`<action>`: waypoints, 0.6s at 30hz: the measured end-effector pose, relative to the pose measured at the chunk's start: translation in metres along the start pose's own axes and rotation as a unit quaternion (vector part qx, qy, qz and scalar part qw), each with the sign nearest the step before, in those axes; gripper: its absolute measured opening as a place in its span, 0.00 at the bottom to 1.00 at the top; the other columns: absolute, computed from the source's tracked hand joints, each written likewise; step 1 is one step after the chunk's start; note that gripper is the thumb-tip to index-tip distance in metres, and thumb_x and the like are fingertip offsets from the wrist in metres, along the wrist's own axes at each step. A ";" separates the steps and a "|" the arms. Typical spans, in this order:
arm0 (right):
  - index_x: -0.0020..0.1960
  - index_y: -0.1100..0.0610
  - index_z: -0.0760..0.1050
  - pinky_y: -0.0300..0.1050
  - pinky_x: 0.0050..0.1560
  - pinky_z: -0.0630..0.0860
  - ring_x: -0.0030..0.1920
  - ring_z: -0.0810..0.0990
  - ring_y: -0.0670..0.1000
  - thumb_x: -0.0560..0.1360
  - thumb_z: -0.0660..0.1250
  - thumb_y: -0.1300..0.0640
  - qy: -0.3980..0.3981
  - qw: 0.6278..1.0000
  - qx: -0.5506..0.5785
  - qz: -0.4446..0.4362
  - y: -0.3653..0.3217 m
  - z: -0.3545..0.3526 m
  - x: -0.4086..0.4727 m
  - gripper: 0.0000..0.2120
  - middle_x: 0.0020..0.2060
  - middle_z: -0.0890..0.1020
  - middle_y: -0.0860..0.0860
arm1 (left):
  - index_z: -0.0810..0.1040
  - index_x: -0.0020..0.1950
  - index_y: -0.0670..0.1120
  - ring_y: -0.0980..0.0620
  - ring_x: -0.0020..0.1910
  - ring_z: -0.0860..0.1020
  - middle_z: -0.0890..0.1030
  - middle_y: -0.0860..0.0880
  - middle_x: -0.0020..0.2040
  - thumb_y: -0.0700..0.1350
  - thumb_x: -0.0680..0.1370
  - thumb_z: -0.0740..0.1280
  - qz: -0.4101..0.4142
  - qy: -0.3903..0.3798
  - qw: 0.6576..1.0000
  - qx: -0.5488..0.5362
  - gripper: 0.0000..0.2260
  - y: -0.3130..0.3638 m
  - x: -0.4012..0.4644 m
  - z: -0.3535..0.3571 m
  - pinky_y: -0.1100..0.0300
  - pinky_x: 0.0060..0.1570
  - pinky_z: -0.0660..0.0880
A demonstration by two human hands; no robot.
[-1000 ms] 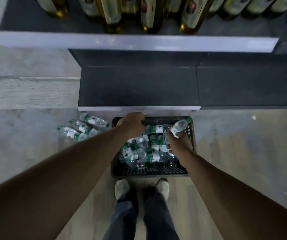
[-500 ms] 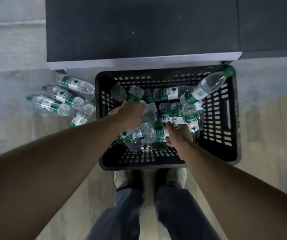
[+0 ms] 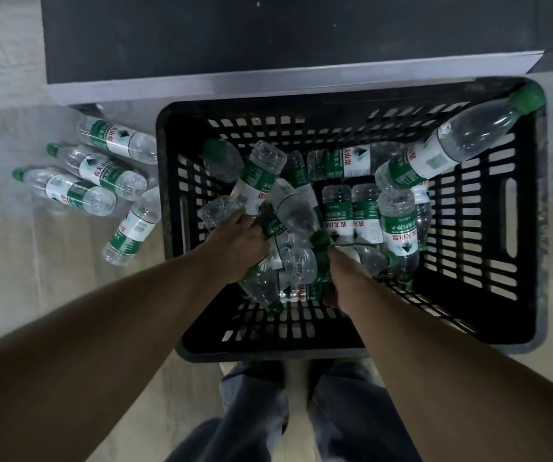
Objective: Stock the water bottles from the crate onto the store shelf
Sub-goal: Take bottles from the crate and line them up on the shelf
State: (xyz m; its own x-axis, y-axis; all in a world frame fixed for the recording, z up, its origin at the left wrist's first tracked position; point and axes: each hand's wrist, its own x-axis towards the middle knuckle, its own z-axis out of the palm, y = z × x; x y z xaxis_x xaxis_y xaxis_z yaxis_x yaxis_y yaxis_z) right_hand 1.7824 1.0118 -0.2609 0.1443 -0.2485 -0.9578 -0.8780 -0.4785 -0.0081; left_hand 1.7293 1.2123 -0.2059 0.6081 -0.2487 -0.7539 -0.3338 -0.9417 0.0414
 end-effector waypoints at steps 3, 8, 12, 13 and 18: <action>0.62 0.59 0.75 0.57 0.61 0.76 0.57 0.79 0.60 0.66 0.66 0.29 0.044 0.998 0.045 0.029 0.010 0.007 0.005 0.39 0.57 0.81 0.58 | 0.74 0.65 0.47 0.45 0.66 0.69 0.75 0.46 0.62 0.42 0.82 0.57 -0.007 0.035 0.999 0.008 0.13 -0.002 0.005 0.009 0.48 0.75 0.52; 0.60 0.58 0.73 0.53 0.49 0.80 0.47 0.81 0.57 0.63 0.76 0.36 0.062 0.991 0.111 0.029 0.011 0.007 -0.005 0.36 0.51 0.80 0.57 | 0.75 0.63 0.46 0.45 0.66 0.70 0.76 0.47 0.61 0.41 0.79 0.60 -0.036 0.056 0.998 -0.007 0.13 0.003 -0.002 0.002 0.48 0.74 0.55; 0.67 0.57 0.66 0.38 0.35 0.69 0.44 0.74 0.52 0.66 0.76 0.42 0.166 0.970 -0.087 -0.155 0.010 -0.009 -0.025 0.37 0.57 0.77 0.57 | 0.73 0.67 0.50 0.47 0.68 0.69 0.74 0.49 0.64 0.41 0.76 0.65 -0.072 0.078 0.993 -0.055 0.19 0.007 -0.013 -0.015 0.49 0.75 0.54; 0.66 0.57 0.66 0.40 0.37 0.69 0.45 0.74 0.53 0.65 0.76 0.44 0.183 0.955 -0.127 -0.195 0.007 -0.015 -0.030 0.36 0.57 0.77 0.58 | 0.72 0.68 0.51 0.47 0.67 0.68 0.74 0.50 0.64 0.42 0.75 0.67 -0.080 0.084 0.991 -0.073 0.20 0.009 -0.017 -0.018 0.50 0.75 0.55; 0.61 0.58 0.72 0.51 0.50 0.77 0.54 0.75 0.59 0.63 0.77 0.43 0.238 0.911 -0.226 -0.250 -0.016 -0.044 -0.037 0.34 0.55 0.75 0.59 | 0.72 0.67 0.55 0.50 0.65 0.71 0.76 0.54 0.63 0.46 0.70 0.75 -0.197 0.129 0.934 -0.268 0.27 0.016 -0.023 -0.029 0.53 0.65 0.63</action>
State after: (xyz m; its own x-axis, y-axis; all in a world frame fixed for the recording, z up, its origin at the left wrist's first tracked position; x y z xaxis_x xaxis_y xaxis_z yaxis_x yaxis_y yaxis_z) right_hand 1.8109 0.9918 -0.2127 0.7508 -0.1893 -0.6329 -0.3862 -0.9030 -0.1881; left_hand 1.7305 1.1961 -0.1693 0.7837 0.1604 -0.6001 0.3192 -0.9328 0.1675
